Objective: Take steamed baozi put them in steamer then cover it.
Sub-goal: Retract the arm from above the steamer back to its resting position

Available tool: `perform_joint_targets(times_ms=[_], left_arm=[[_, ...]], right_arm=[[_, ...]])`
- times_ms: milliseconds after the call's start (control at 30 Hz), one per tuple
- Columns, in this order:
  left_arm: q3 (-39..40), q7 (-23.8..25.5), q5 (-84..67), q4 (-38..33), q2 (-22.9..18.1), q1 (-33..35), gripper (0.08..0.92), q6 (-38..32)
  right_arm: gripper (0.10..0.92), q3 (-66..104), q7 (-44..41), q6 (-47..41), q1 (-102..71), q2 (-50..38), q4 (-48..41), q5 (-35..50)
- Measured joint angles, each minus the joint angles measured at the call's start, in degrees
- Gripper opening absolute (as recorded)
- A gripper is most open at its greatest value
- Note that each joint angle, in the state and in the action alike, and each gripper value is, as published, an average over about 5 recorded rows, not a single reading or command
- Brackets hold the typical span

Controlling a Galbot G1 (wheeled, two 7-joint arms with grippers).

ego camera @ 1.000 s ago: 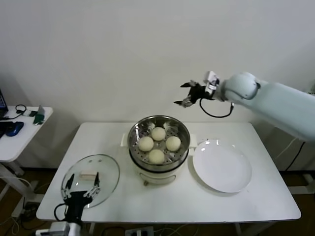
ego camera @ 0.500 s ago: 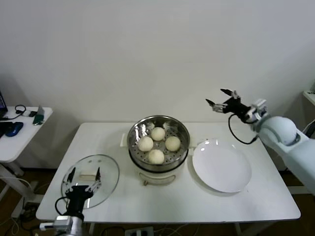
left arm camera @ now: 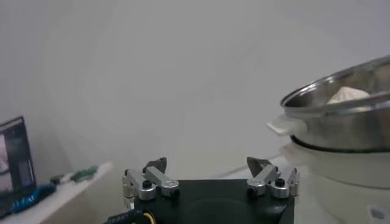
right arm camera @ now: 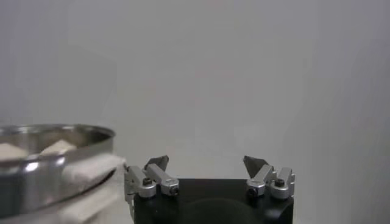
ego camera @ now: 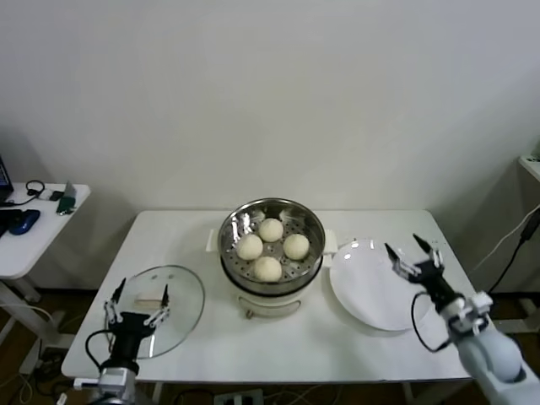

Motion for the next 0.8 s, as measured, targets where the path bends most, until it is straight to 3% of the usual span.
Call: perform_joint_targets(times_ms=[433,800], left_arm=[[-0.57,-7.79,26.33,3.2,2.16,0.59,0.823,-3.97],[-0.58,-14.69,53.65,10.54,1.25,-0.87,0.823,0.92]], right_arm=[[0.823,4.84,-0.84,12.04,-11.0,11.07,-0.07,-3.23],[0.823,6.29,0.74,14.79,-13.34,15.4,0.14,-4.11]])
